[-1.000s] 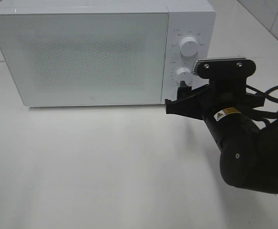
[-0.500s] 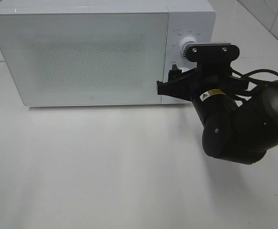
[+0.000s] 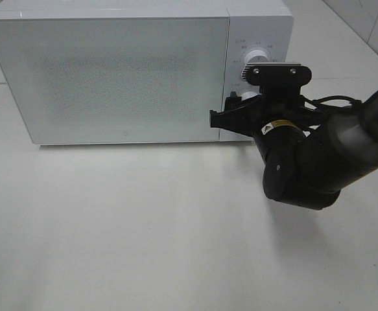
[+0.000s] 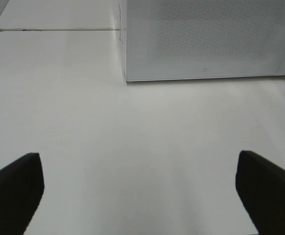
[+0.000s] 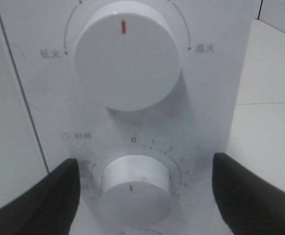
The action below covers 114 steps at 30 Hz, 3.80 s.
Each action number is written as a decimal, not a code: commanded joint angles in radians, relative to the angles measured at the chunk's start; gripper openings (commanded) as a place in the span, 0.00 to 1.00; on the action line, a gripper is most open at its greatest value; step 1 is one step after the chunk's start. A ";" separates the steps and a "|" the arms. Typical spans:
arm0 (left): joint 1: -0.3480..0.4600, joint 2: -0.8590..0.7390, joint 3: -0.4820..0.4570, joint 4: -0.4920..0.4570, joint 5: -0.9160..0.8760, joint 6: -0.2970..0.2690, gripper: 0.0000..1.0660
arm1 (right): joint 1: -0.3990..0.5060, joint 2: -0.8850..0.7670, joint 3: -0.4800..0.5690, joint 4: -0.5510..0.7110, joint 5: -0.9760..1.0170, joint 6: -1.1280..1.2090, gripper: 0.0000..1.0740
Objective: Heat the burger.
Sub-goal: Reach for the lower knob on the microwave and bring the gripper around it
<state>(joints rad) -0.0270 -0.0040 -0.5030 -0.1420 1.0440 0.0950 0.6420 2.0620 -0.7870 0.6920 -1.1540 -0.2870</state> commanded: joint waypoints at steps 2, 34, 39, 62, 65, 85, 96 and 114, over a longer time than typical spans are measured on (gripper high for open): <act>0.003 -0.020 0.003 -0.003 -0.008 0.002 0.94 | -0.004 0.007 -0.011 -0.014 0.002 0.018 0.66; 0.003 -0.020 0.003 -0.003 -0.008 0.002 0.94 | -0.001 0.031 -0.053 -0.004 -0.055 -0.009 0.23; 0.003 -0.020 0.003 -0.003 -0.008 0.002 0.94 | -0.001 0.031 -0.053 -0.007 -0.087 -0.010 0.00; 0.003 -0.020 0.003 -0.003 -0.008 0.002 0.94 | -0.004 0.031 -0.053 -0.093 -0.129 0.640 0.00; 0.003 -0.020 0.003 -0.003 -0.008 0.002 0.94 | -0.004 0.031 -0.053 -0.120 -0.130 0.833 0.00; 0.003 -0.020 0.003 -0.003 -0.008 0.002 0.94 | -0.001 0.031 -0.053 -0.215 -0.192 1.919 0.00; 0.003 -0.020 0.003 -0.003 -0.008 0.002 0.94 | -0.001 0.031 -0.053 -0.194 -0.196 1.890 0.00; 0.003 -0.020 0.003 -0.003 -0.008 0.002 0.94 | -0.001 0.031 -0.053 0.028 -0.171 1.691 0.30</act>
<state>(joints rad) -0.0270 -0.0040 -0.5030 -0.1420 1.0440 0.0950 0.6500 2.1050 -0.8040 0.6900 -1.1870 1.4560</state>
